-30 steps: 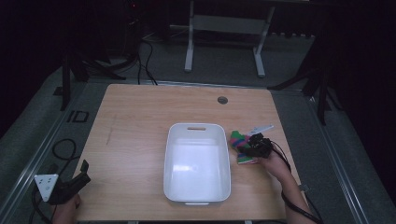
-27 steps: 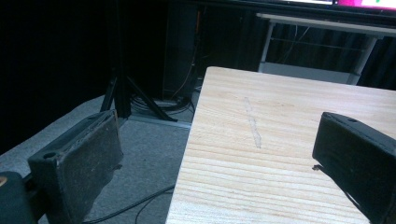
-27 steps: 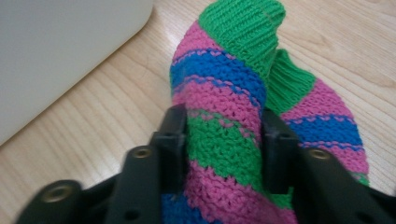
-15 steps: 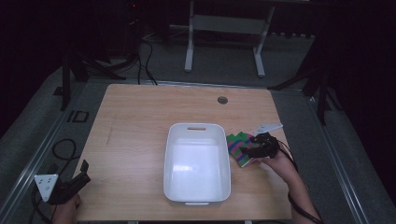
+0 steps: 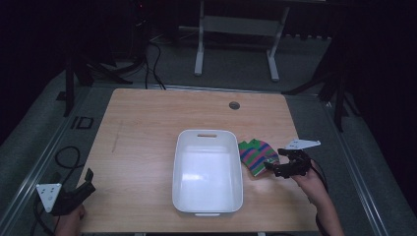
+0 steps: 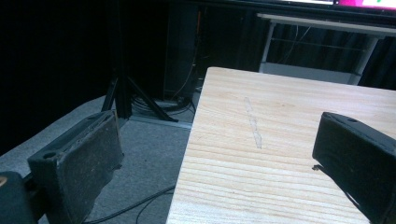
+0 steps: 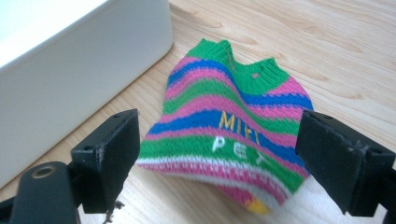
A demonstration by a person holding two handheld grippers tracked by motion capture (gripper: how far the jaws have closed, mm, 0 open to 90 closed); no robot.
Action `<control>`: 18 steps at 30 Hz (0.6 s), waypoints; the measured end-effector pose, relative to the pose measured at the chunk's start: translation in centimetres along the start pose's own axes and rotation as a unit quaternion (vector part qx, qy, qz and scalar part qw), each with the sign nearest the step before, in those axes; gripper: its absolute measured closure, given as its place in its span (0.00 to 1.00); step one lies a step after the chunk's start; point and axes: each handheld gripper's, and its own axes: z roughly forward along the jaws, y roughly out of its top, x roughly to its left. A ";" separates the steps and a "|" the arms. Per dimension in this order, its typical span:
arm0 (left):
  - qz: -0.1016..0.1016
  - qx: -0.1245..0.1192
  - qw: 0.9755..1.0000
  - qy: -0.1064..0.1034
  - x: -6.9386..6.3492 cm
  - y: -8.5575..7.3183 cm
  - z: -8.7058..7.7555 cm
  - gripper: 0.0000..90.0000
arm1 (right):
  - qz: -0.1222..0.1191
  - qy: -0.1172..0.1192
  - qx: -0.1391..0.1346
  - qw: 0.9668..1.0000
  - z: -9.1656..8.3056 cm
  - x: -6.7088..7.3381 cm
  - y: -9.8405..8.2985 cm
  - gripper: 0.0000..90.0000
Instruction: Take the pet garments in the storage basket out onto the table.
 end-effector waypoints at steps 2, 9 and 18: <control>0.000 0.000 1.000 0.000 0.0 0.0 0.0 0.02 | 0.001 -0.011 -0.012 1.000 -0.4 0.1 -0.5 0.15; 0.001 -0.001 1.000 0.000 0.0 0.0 0.0 0.02 | 0.034 -0.061 -0.057 0.996 -1.8 -0.6 -3.3 0.15; 0.001 0.000 1.000 0.000 0.0 0.0 0.0 0.02 | 0.071 -0.114 -0.079 0.988 -2.9 -1.3 -6.9 0.15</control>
